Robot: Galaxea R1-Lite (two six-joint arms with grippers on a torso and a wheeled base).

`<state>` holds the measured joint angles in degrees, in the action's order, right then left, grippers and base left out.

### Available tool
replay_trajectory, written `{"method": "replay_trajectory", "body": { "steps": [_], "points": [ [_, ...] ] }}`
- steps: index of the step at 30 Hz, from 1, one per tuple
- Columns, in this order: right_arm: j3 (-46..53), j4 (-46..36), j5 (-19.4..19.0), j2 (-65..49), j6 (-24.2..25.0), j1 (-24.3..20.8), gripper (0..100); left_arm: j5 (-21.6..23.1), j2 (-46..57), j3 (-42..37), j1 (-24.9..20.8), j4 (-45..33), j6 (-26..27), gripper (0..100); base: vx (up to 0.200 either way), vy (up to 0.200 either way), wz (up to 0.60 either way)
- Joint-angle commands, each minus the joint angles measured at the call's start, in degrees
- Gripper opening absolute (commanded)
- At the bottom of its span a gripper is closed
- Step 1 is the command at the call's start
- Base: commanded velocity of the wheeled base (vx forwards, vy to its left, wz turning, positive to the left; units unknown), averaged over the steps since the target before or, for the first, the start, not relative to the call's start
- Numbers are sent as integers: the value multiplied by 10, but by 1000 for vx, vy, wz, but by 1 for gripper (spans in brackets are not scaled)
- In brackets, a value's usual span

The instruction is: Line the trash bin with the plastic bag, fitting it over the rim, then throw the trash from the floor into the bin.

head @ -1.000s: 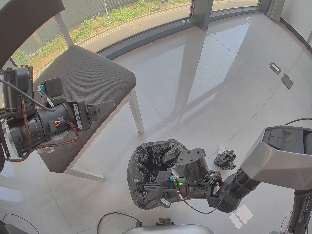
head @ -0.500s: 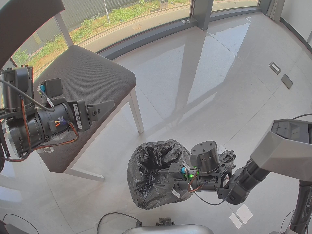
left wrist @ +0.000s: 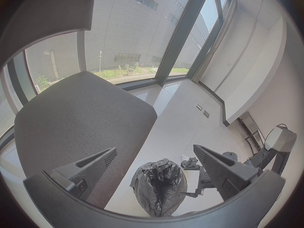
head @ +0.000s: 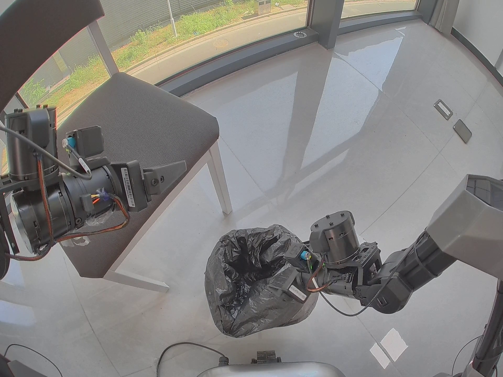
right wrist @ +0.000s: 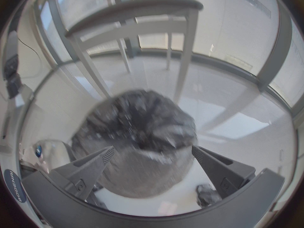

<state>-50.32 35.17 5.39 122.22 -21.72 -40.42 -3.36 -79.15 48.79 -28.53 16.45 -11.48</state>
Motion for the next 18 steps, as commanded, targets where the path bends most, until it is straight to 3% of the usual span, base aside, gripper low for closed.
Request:
{"method": "replay_trajectory", "body": {
  "steps": [1,9,14,18],
  "points": [
    [-20,-82,75,-25,3,23,100,-3,-14,-1,-3,3,-1,100,0,0,0],
    [-36,-85,74,-25,23,53,100,-6,-37,2,-6,3,-2,100,0,0,0],
    [-29,-85,74,-31,26,66,100,-22,-61,2,-35,-2,-6,100,0,0,0],
    [1,-83,74,-69,41,98,100,-48,-99,6,-106,-16,-6,100,0,0,0]
  ]
}}
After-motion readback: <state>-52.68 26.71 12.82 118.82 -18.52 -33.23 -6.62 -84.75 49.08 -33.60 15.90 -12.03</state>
